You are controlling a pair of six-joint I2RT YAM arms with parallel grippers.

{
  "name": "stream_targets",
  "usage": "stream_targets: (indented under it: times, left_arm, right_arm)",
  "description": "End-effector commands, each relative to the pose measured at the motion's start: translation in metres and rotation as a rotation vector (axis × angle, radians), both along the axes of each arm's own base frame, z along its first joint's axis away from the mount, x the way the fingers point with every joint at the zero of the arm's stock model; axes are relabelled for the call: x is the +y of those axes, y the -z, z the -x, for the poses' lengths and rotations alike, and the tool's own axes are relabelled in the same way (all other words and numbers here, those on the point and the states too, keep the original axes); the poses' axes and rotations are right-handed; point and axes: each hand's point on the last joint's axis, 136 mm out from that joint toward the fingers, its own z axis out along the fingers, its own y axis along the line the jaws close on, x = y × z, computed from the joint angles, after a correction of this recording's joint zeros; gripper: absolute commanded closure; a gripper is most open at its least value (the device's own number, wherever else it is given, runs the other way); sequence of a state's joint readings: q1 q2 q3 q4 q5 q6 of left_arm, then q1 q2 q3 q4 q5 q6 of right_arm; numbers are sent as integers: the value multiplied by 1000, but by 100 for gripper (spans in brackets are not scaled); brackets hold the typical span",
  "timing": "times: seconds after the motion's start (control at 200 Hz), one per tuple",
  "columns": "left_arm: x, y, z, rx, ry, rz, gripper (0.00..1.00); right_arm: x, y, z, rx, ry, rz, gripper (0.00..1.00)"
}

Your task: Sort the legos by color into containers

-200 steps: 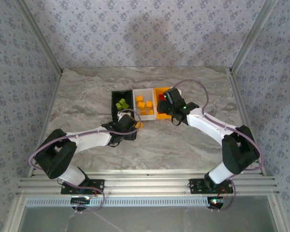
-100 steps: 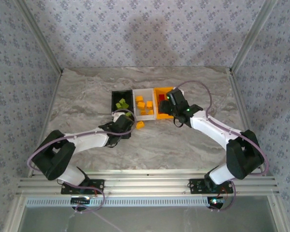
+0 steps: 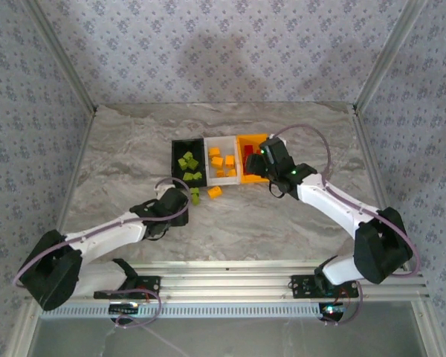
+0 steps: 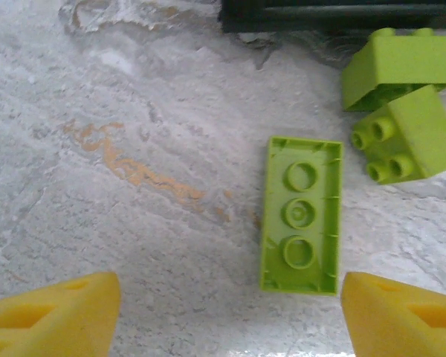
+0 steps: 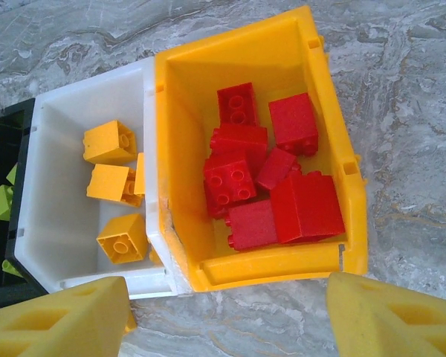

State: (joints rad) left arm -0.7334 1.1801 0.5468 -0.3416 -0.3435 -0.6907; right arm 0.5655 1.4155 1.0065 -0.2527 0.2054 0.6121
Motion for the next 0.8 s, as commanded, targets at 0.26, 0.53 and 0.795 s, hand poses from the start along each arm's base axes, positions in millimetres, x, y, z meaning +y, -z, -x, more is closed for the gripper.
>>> stream_targets:
  times: [0.26, 0.53, 0.795]
  left_arm:
    - [-23, 25, -27, 41, 27, -73, 21]
    - [-18, 50, -29, 95, 19, -133, 45]
    - [-17, 43, -17, 112, 23, -88, 70]
  right_arm:
    - [-5, -3, 7, -6, 10, -7, 28]
    - [-8, -8, 8, -20, 14, -17, 27]
    - [-10, -7, 9, -21, 16, -20, 27]
